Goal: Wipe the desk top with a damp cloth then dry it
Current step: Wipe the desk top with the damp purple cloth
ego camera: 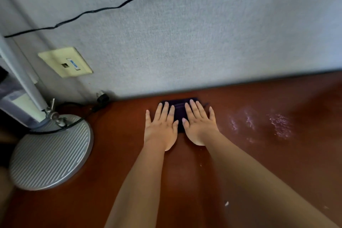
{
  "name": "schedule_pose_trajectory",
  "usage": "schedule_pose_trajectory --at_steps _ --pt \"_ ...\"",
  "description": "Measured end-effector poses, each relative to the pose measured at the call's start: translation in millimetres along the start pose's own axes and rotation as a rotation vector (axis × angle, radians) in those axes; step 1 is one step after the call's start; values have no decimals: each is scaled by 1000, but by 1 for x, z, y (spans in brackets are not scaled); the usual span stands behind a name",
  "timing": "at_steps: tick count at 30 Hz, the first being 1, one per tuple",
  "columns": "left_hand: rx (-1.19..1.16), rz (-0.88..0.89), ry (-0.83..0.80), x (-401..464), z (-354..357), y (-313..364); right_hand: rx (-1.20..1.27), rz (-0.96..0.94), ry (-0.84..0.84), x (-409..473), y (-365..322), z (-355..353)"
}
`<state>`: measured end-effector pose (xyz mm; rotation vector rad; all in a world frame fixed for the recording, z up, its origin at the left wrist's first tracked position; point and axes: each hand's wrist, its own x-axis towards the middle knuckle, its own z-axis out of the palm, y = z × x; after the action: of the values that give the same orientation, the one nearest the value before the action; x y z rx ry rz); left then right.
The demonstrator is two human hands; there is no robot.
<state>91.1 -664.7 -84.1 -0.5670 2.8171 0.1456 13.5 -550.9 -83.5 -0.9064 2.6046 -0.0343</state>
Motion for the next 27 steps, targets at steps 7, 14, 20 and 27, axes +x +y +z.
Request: schedule_pose_trajectory --at_steps 7,14,20,27 --pt "-3 4 -11 -72 18 9 -19 -9 -13 -67 -8 25" --pt "9 27 -5 -82 22 8 -31 -17 -6 -77 -7 32" --pt "14 16 14 -42 11 3 -11 -29 18 -38 -2 17" --pt "2 -6 18 28 -9 -3 -10 -33 44 31 8 -8"
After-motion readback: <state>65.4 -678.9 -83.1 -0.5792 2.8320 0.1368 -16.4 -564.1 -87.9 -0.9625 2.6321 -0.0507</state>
